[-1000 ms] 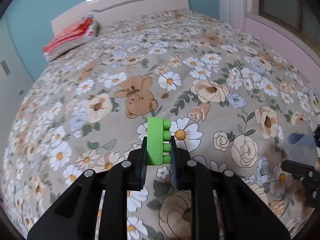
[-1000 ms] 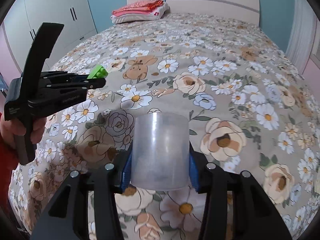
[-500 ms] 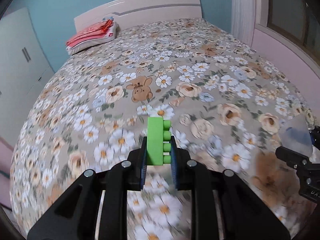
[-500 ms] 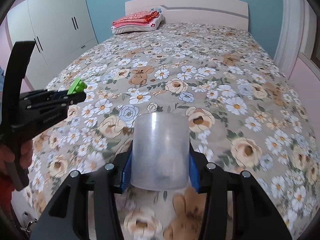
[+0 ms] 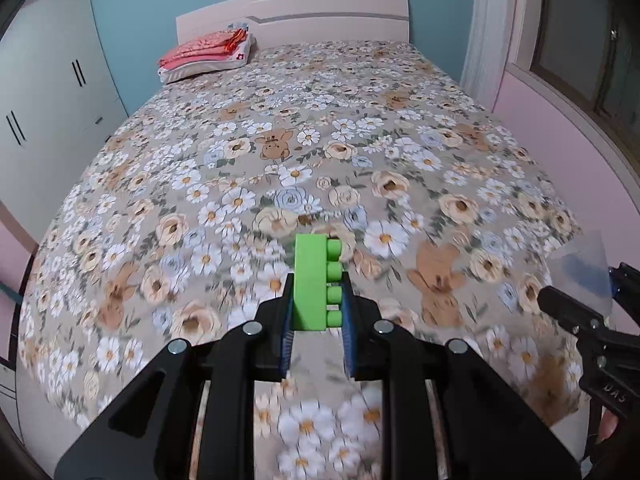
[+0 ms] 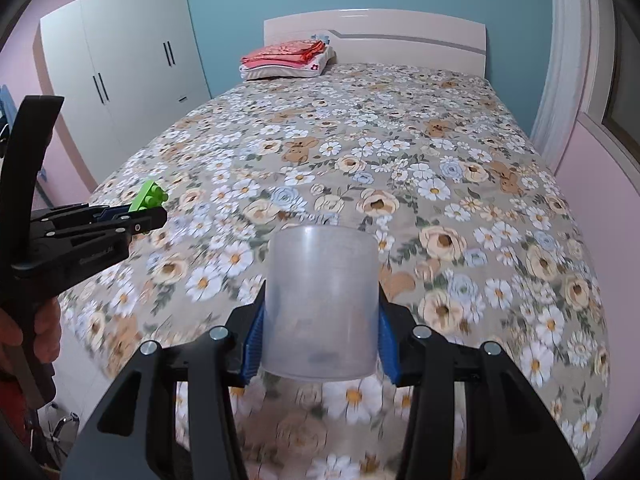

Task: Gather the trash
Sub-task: 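Carry the green block and clear cup down over the trash bin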

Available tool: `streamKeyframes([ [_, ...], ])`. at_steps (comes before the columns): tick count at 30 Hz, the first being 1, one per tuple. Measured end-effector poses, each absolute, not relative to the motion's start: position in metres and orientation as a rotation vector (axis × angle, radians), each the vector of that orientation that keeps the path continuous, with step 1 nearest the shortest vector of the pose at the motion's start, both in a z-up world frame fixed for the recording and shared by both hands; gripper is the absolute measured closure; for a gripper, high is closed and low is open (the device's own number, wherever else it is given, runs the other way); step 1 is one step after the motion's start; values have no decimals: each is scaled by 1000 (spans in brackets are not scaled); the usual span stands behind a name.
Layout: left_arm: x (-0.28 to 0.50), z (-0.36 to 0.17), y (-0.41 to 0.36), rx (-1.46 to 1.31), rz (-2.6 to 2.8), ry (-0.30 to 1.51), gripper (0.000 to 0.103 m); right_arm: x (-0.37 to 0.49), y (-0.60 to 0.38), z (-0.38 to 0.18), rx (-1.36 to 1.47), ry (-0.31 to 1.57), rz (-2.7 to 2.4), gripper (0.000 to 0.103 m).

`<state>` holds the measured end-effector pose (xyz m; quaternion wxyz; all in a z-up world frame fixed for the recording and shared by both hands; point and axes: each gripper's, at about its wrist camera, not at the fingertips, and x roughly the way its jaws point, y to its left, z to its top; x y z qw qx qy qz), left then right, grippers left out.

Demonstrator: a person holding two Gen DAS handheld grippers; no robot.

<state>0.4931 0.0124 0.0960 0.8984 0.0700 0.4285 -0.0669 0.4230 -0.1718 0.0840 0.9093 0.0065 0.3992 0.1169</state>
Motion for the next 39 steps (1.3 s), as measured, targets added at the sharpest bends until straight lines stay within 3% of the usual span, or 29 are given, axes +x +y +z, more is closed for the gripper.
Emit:
streamKeyframes([
  [22, 264, 131, 9, 132, -197, 771, 82, 225, -199, 130, -30, 699, 244, 54],
  [28, 218, 117, 12, 167, -166, 700, 82, 190, -196, 125, -46, 680, 261, 54],
  [39, 173, 59, 19, 156, -176, 730, 82, 150, -175, 89, -89, 715, 308, 54],
])
